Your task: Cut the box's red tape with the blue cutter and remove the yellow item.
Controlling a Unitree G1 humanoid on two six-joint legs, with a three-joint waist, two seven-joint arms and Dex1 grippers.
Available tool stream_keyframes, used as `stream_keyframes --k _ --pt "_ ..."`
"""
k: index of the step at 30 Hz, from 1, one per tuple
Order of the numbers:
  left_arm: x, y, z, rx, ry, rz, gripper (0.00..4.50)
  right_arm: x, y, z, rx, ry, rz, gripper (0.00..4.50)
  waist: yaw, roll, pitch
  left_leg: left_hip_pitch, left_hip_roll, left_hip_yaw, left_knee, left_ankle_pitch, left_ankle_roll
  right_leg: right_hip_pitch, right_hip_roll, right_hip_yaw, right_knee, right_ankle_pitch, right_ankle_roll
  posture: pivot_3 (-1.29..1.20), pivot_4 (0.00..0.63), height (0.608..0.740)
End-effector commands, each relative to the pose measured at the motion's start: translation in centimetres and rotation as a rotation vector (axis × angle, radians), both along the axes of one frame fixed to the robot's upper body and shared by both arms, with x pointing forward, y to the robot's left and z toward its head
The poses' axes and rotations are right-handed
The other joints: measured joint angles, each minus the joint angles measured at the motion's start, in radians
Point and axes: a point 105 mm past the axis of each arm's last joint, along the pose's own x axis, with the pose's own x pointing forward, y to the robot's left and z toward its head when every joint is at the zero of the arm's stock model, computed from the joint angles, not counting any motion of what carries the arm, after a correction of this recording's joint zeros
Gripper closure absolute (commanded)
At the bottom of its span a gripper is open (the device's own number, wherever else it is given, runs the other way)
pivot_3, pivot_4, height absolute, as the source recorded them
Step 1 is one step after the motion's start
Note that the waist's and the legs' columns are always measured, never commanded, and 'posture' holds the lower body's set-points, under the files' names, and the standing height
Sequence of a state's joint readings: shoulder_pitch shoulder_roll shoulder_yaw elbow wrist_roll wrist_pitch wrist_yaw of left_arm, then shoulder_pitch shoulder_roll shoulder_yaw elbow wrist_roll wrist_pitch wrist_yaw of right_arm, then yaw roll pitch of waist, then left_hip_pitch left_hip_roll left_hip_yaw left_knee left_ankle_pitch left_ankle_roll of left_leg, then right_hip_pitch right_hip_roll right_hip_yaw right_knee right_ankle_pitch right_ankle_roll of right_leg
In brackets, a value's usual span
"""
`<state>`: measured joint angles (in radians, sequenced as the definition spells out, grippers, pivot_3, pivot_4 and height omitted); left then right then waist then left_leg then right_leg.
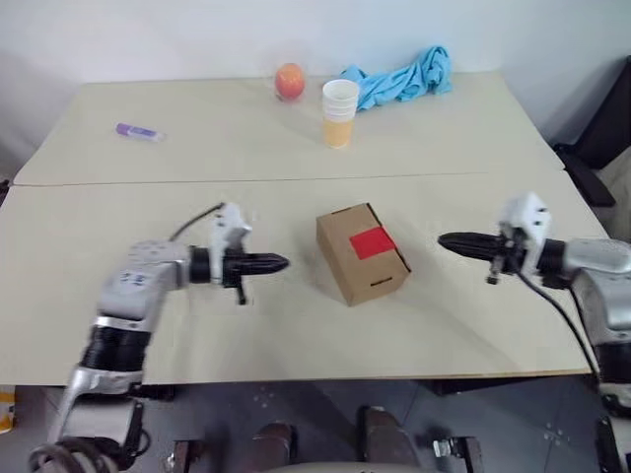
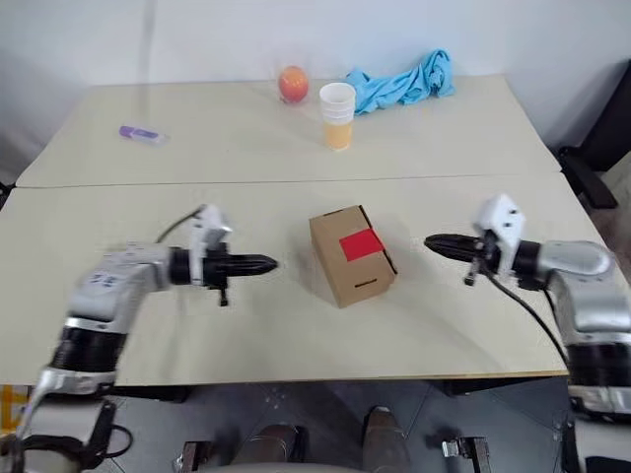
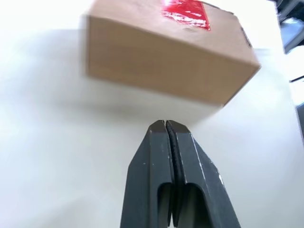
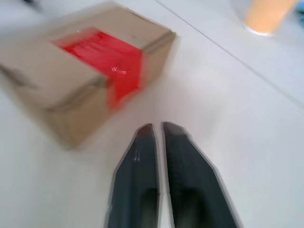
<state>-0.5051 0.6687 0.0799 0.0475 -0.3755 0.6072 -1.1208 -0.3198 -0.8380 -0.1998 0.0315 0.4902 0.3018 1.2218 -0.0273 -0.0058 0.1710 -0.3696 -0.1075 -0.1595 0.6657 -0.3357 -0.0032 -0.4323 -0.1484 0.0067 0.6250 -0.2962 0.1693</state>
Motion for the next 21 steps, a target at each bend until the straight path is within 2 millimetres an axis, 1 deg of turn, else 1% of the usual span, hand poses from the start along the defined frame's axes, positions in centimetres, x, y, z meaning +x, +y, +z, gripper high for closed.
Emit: stream_keyframes --k 1,2,3,4,5,6,7,8,9,10,12,13,15,18,20,21 --pt "-1.0 3.0 3.7 -0.041 -0.177 -0.006 3.61 -2.7 2.2 2.6 0.12 -0.055 0.101 2.97 0.002 0.0 0.0 0.0 0.0 0.0 0.001 0.0 0.0 0.0 0.0 0.0 0.0 0.0 0.0 0.0 0.15 0.74" --pt "-1.4 4.7 3.4 0.01 -0.195 0.008 3.32 -3.3 2.9 2.7 0.126 -0.083 0.11 2.64 0.003 0.0 0.0 0.0 -0.001 0.0 0.001 0.0 0.0 0.0 -0.001 0.0 0.0 0.0 0.0 0.0 0.15 0.74" --pt "-1.6 6.5 3.1 0.063 -0.212 0.034 2.95 -3.9 3.6 2.6 0.131 -0.095 0.119 2.2 0.003 0.0 0.0 0.0 -0.001 0.001 0.002 0.0 0.0 0.001 -0.001 0.0 -0.001 0.001 -0.001 0.0 0.15 0.74" --pt "-1.9 7.6 2.8 0.101 -0.223 0.05 2.68 -4.3 4.1 2.5 0.132 -0.104 0.123 1.91 0.002 0.001 -0.001 0.001 -0.001 0.001 0.002 0.0 0.0 0.001 -0.001 0.001 -0.001 0.001 -0.001 0.0 0.15 0.74" --pt "-2.1 9.6 2.3 0.123 -0.199 0.091 2.46 -4.4 4.6 2.3 0.141 -0.116 0.098 1.68 0.002 0.002 -0.001 0.003 0.0 0.002 0.001 0.0 0.0 0.001 0.0 0.001 -0.002 0.001 -0.001 0.0 0.15 0.74" --pt "-2.4 11.3 1.8 0.145 -0.178 0.135 2.07 -4.5 5.0 2.2 0.161 -0.137 0.082 1.24 0.003 0.002 -0.001 0.003 0.0 0.002 0.0 0.0 0.0 0.001 0.0 0.001 -0.003 0.001 -0.001 0.0 0.15 0.74" --pt "-2.8 13.7 1.2 0.17 -0.147 0.199 1.73 -4.8 5.7 2.4 0.201 -0.173 0.076 0.87 0.003 0.002 -0.001 0.003 0.0 0.002 0.0 0.0 0.0 0.001 0.0 0.001 -0.003 0.001 -0.001 0.0 0.15 0.74" --pt "-3.2 15.3 0.9 0.188 -0.128 0.24 1.5 -5.0 6.2 2.6 0.231 -0.198 0.072 0.59 0.003 0.002 -0.001 0.003 0.0 0.002 0.0 0.0 0.0 0.002 0.0 0.001 -0.003 0.001 -0.001 0.0 0.15 0.74" --pt "-3.4 16.1 0.7 0.2 -0.121 0.258 1.22 -5.2 6.5 2.7 0.248 -0.213 0.072 0.28 0.003 0.002 -0.001 0.003 0.0 0.002 0.0 0.0 0.0 0.001 0.0 0.001 -0.003 0.001 -0.001 0.0 0.15 0.74" --pt "-3.8 17.8 0.4 0.217 -0.101 0.315 0.88 -5.9 7.2 2.8 0.288 -0.187 0.113 0.0 0.004 0.002 -0.001 0.003 0.0 0.002 0.0 0.0 0.0 0.001 0.0 0.001 -0.002 0.001 -0.001 0.0 0.15 0.74" --pt "-4.9 21.3 -0.2 0.257 -0.049 0.439 0.23 -7.1 8.7 3.1 0.347 -0.175 0.195 0.0 0.006 0.002 0.0 0.002 -0.001 0.002 0.0 0.0 0.001 0.001 -0.001 0.001 0.001 0.001 -0.002 0.0 0.15 0.74" --pt "-5.6 22.8 -0.5 0.279 -0.02 0.491 0.03 -7.8 9.4 3.2 0.354 -0.179 0.235 0.0 0.006 0.001 -0.001 0.002 -0.001 0.001 0.0 0.0 0.001 0.001 -0.001 0.001 0.001 0.001 -0.002 0.0 0.15 0.74" --pt "-6.4 24.3 -0.9 0.309 0.003 0.536 0.03 -8.6 10.1 3.0 0.338 -0.192 0.277 0.0 0.006 0.001 -0.001 0.002 -0.001 0.001 0.0 0.0 0.001 0.001 0.0 0.0 0.001 0.001 -0.002 0.0 0.15 0.74" --pt "-7.3 25.5 -1.3 0.332 0.036 0.566 0.03 -10.2 11.1 3.0 0.322 -0.202 0.344 0.0 0.02 0.001 -0.001 0.002 -0.001 0.001 0.0 -0.001 0.001 0.002 0.0 0.0 0.001 0.001 -0.002 0.0 0.15 0.74" --pt "-7.1 25.5 -1.2 0.328 0.03 0.567 0.03 -10.6 11.1 3.3 0.315 -0.222 0.348 0.0 0.027 0.001 -0.001 0.002 -0.001 0.002 0.001 -0.001 0.002 0.002 0.0 0.0 0.001 0.001 -0.002 0.0 0.15 0.74" --pt "-6.8 25.1 -1.2 0.317 0.023 0.551 0.03 -10.8 10.9 3.3 0.307 -0.228 0.341 0.0 0.03 0.0 -0.001 0.002 -0.001 0.002 0.001 -0.001 0.002 0.002 0.0 0.0 0.002 0.001 -0.002 0.0 0.15 0.74"
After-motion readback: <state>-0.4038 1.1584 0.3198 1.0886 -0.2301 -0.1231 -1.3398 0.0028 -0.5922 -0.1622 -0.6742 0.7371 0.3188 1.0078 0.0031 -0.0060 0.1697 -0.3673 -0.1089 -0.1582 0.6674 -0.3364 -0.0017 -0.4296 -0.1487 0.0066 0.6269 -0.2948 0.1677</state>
